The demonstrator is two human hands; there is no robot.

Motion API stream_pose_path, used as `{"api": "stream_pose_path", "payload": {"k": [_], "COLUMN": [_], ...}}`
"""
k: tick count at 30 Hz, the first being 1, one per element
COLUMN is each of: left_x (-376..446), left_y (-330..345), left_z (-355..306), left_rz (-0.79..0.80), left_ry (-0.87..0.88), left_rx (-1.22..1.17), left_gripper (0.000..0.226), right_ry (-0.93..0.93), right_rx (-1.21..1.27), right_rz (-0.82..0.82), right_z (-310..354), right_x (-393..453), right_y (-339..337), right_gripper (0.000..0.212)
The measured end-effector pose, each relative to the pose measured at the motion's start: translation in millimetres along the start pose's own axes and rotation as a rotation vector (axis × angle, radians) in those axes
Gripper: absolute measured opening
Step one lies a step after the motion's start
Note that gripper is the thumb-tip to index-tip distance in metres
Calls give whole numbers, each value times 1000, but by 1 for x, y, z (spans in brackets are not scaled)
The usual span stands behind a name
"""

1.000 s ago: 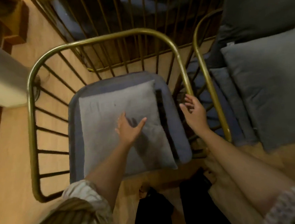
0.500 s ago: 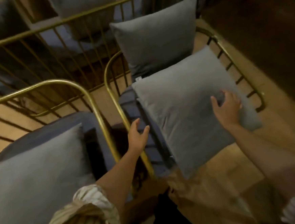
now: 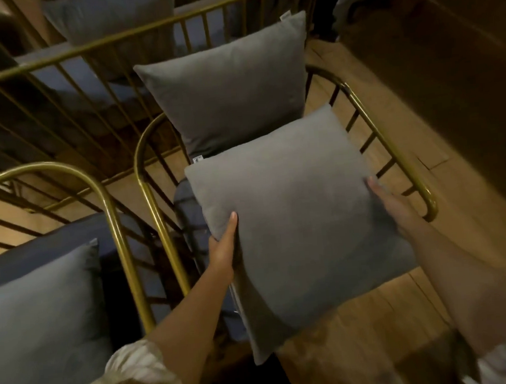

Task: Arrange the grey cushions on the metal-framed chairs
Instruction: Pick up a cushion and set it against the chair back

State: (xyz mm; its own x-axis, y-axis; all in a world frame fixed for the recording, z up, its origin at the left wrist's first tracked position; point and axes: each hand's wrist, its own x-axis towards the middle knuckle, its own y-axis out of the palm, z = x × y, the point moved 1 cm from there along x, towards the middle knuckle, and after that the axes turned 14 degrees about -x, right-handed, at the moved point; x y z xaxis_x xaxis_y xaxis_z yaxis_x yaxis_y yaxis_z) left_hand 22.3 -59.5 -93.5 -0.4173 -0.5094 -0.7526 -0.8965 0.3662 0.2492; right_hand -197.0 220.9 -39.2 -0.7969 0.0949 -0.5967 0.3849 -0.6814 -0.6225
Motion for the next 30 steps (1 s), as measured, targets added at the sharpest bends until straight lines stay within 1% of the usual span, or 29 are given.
{"api": "stream_pose_path", "payload": {"k": [1, 5, 10, 12, 14, 15, 17, 18, 21, 23, 25, 26, 28, 29, 30], "left_x": [1, -13, -39, -49, -61, -69, -81, -87, -100, -106, -109, -108, -108, -106, -104], "left_y": [-1, -10, -51, -76, -108, -125, -160, -180, -242, -283, -327, -346, -390, -409, -429], "left_z": [-3, -37, -92, -119, -152, -170, -202, -218, -260, -284, -307, -317, -338, -350, -363], "left_rz": [-11, -38, -131, -149, -189, -197, -206, -227, -268, -298, -304, -315, -331, -319, -305], "left_ry": [14, 119, 281, 350, 401, 421, 466, 501, 571, 604, 646, 637, 571, 554, 554], "left_rx": [-22, -18, -17, -35, -77, -95, -103, -95, -99, -63, 7, 40, 96, 119, 139], "left_gripper": [96, 108, 97, 97, 92, 94, 107, 109, 90, 86, 82, 86, 108, 114, 115], "right_ry": [-13, -30, -139, -192, -295, -347, -415, -451, -536, -575, -602, -625, -673, -694, -715], "right_rx": [23, 110, 284, 344, 359, 353, 325, 320, 290, 280, 244, 223, 201, 181, 156], "right_rz": [21, 74, 176, 228, 324, 376, 462, 503, 612, 656, 682, 690, 703, 702, 700], "right_z": [2, 11, 47, 72, 101, 118, 147, 159, 190, 209, 225, 231, 246, 253, 262], "right_x": [-2, -19, -59, -72, -89, -103, -138, -154, -206, -240, -271, -283, -308, -319, -329], "right_y": [-2, 4, 39, 58, 85, 99, 128, 144, 194, 233, 273, 290, 328, 346, 364], "right_gripper": [134, 128, 98, 104, 104, 105, 109, 108, 97, 94, 86, 84, 89, 88, 81]}}
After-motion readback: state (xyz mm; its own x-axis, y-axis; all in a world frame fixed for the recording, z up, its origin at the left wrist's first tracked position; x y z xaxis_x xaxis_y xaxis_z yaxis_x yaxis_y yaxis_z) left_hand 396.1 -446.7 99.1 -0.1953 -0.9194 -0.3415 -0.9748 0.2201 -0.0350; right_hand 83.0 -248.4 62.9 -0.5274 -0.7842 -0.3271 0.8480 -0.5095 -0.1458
